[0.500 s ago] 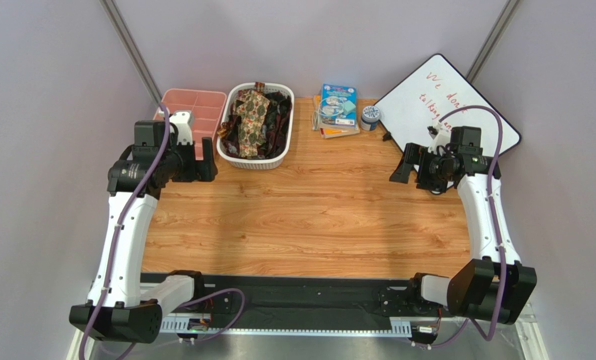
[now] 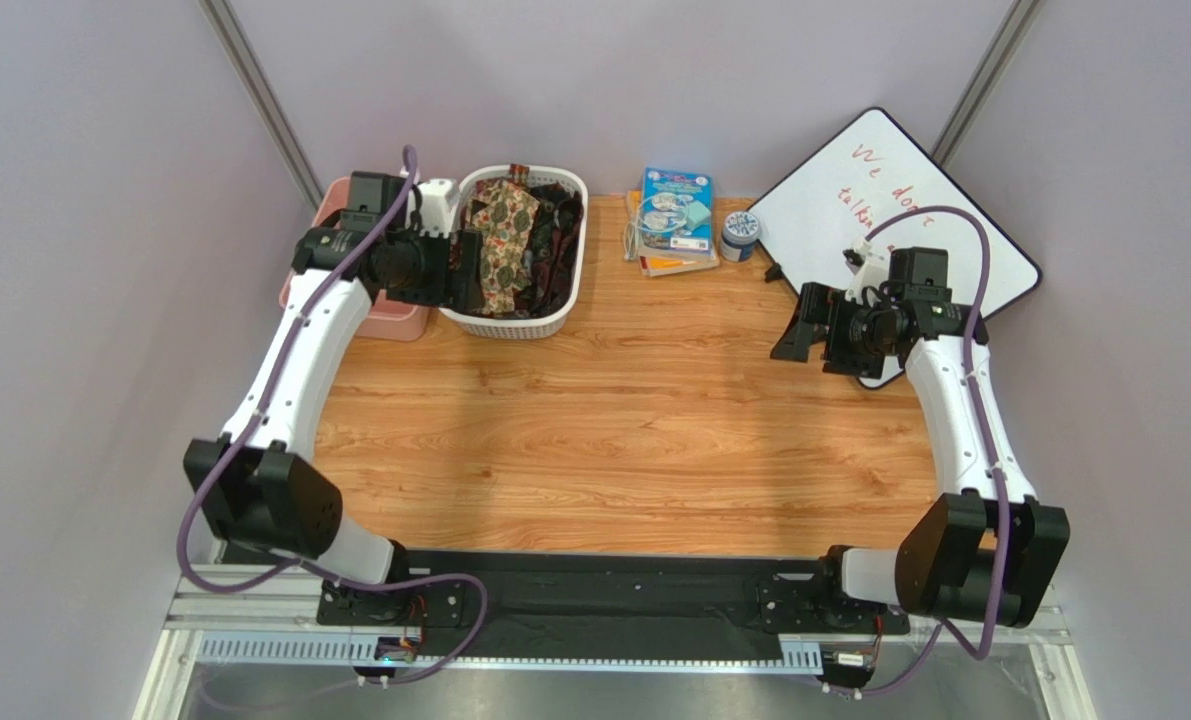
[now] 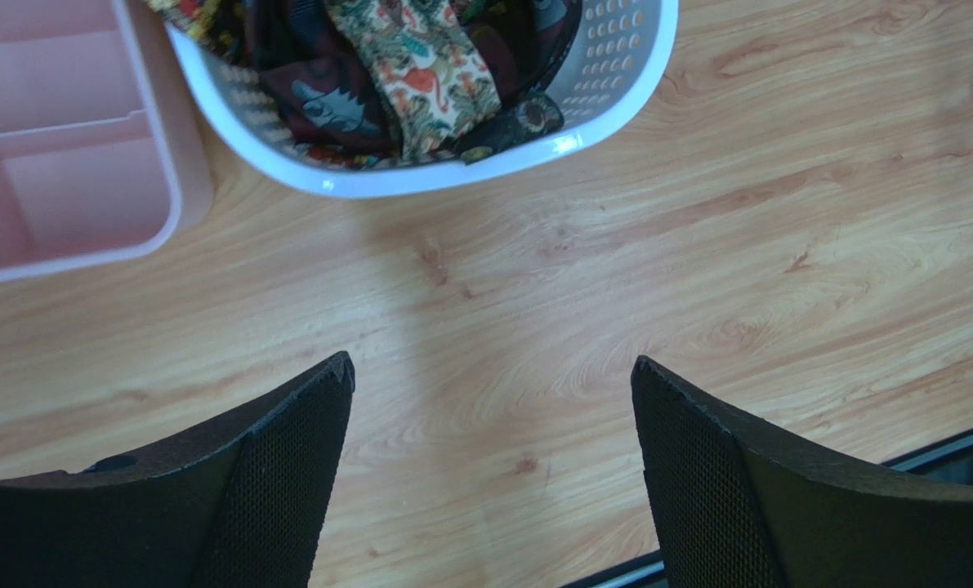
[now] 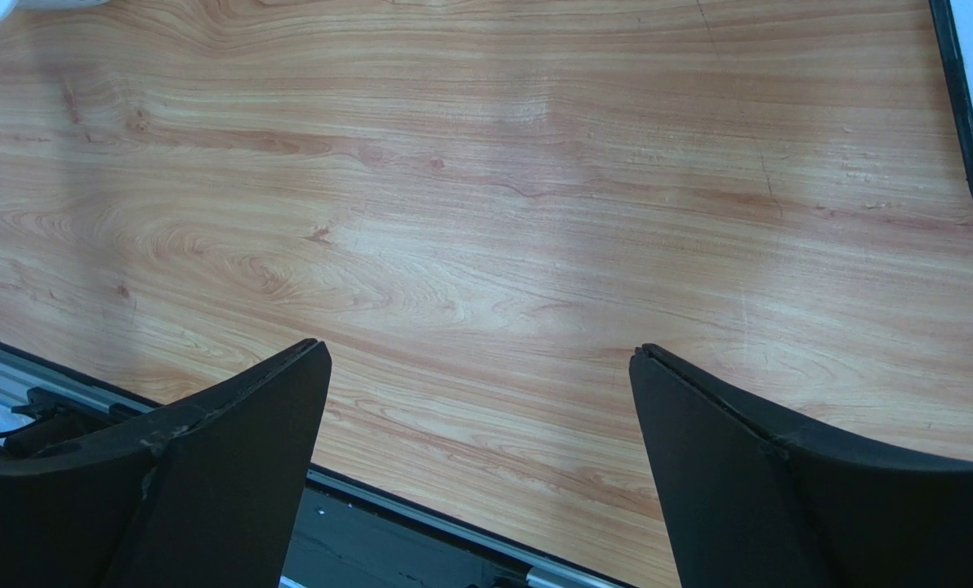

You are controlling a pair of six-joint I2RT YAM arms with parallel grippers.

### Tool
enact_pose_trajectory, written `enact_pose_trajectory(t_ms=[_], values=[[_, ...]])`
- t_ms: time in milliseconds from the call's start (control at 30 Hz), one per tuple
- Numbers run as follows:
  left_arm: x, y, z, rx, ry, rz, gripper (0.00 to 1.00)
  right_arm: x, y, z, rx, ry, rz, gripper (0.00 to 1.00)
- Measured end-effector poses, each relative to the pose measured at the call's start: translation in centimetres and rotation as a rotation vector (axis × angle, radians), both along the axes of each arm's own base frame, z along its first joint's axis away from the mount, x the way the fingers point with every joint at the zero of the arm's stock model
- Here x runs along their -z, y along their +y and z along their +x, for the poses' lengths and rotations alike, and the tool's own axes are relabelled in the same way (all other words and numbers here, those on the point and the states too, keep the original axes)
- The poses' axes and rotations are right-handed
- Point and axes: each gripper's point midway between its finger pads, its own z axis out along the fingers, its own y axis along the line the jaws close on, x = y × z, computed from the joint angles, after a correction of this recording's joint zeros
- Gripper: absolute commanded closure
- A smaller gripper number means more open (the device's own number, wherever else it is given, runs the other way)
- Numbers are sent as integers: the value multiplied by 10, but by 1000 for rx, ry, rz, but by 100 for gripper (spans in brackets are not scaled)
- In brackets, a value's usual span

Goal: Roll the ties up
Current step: Pick up the tie from the bin.

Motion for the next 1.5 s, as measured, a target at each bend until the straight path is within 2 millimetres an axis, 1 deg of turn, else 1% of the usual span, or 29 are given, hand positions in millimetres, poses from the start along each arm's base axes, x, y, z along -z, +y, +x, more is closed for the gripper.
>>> enact_pose_trajectory(t_ms=[100, 200, 367, 500, 667, 833, 967, 1133, 1233, 1333, 1500], values=[[20, -15, 20, 30, 46, -13, 16, 7, 0, 4, 0, 20, 4, 0], [41, -24, 38, 41, 87, -20, 19, 14, 2, 6, -3, 44, 8, 0], [71, -31, 68, 31, 134, -21, 24, 24, 2, 8, -4, 80, 12, 0], [87, -35, 87, 22, 144, -29, 28, 26, 2, 11, -4, 89, 10, 0], [106, -41, 102, 18, 172, -43, 30, 28, -1, 16, 1, 97, 1, 0], [124, -39, 106, -8, 203, -31, 34, 30, -2, 18, 5, 102, -5, 0], [127, -34, 110, -43, 200, -13, 35, 30, -2, 18, 7, 102, -7, 0], [128, -25, 116, -96, 177, 18, 34, 30, -2, 18, 6, 102, -7, 0], [126, -23, 113, -106, 170, 26, 34, 30, -2, 18, 6, 102, -7, 0], [121, -22, 113, -108, 157, 23, 34, 30, -2, 18, 7, 102, -7, 0], [120, -26, 113, -103, 160, 5, 34, 30, -3, 18, 10, 102, -12, 0]])
